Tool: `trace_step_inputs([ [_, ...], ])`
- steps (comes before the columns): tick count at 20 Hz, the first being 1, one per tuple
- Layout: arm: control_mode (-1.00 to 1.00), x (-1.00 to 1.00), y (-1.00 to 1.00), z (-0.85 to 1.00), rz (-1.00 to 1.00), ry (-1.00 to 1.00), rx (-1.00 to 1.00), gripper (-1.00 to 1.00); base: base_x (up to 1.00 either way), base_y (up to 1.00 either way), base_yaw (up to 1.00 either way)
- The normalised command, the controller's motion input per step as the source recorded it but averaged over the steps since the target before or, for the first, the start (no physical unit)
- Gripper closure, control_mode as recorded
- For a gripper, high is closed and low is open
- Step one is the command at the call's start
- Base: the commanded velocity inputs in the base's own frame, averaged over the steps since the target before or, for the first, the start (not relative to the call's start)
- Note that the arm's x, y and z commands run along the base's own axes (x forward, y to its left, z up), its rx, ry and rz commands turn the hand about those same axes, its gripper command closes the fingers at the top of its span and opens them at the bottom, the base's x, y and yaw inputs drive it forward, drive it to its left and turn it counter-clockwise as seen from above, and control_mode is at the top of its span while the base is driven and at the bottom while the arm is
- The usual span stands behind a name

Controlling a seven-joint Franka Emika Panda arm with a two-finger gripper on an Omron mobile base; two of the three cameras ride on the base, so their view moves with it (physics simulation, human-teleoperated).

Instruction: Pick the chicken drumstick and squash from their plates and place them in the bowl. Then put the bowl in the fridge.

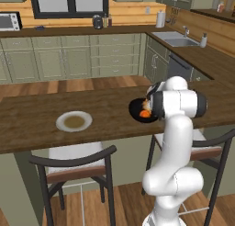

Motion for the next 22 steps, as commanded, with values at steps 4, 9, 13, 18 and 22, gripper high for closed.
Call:
trace_step_inputs([
  [4, -1.0, -0.52, 0.66, 0.13, -0.21, -0.16, -0.11, 1.0, 0.0, 0.0, 0.0],
  [9, -1.0, -0.49, 0.22, 0.77, -0.3, 0.0, -0.09, 1.0, 0.0, 0.0, 0.0],
  [13, -1.0, -0.48, 0.0, 0.99, -0.32, 0.17, 0.0, 1.0, 0.0, 0.0, 0.0],
  [18, -1.0, -0.41, 0.0, 0.97, -0.34, 0.29, 0.02, 1.0, 0.0, 0.0, 0.0],
  [22, -1.0, -0.56, 0.0, 0.74, -0.35, 0.26, 0.12, 1.0, 0.0, 0.0, 0.0],
])
